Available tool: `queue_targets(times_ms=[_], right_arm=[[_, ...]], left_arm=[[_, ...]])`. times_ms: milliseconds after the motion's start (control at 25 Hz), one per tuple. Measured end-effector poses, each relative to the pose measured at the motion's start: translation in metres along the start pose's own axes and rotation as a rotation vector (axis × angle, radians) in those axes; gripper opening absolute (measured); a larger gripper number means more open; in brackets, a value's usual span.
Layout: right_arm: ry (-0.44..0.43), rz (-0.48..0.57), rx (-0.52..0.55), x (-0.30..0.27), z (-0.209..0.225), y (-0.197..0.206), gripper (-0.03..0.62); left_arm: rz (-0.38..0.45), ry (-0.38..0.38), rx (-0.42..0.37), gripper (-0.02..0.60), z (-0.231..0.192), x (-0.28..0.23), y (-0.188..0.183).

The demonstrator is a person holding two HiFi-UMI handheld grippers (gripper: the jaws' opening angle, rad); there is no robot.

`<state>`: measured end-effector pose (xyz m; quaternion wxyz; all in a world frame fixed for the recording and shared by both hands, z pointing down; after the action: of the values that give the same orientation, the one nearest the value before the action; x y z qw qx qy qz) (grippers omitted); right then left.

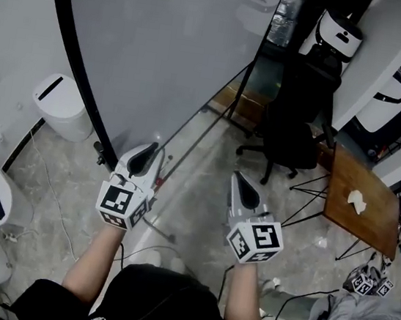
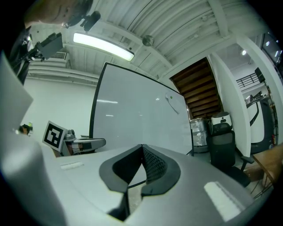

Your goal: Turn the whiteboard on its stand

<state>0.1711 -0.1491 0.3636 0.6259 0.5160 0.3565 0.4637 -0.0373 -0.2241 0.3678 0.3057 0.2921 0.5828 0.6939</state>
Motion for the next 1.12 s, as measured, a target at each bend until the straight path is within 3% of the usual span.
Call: queue_targets(times_ms=[360,760,1120], right_arm=[[0.071,-0.009,-0.010,0.007,0.013,0.006,0.005],[0.092,-0.005,-0.002,0.003,0.014,0.007,0.005],[0.085,-0.007,-0.004,0.001,0.013,0.010,0.005]], left_arm=[[-0.012,0.042,0.028,0.005,0.006,-0.017,0.008],[-0.019,0.064,0.029,0.003,0.005,-0.026,0.015],[-0.016,0.035,0.046,0.003,0.000,-0.021,0.012]])
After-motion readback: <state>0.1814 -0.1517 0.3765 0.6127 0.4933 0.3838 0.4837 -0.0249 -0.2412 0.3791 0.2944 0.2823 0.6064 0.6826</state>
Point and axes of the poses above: the fingertips, and each gripper's own axes: x backward along the fingers, z to its right, y out of its underside, the point moved 4 cm from there along x, backward along the fingers, and after that the axes turned 7 degrees about -x, right-handed, at the moved point
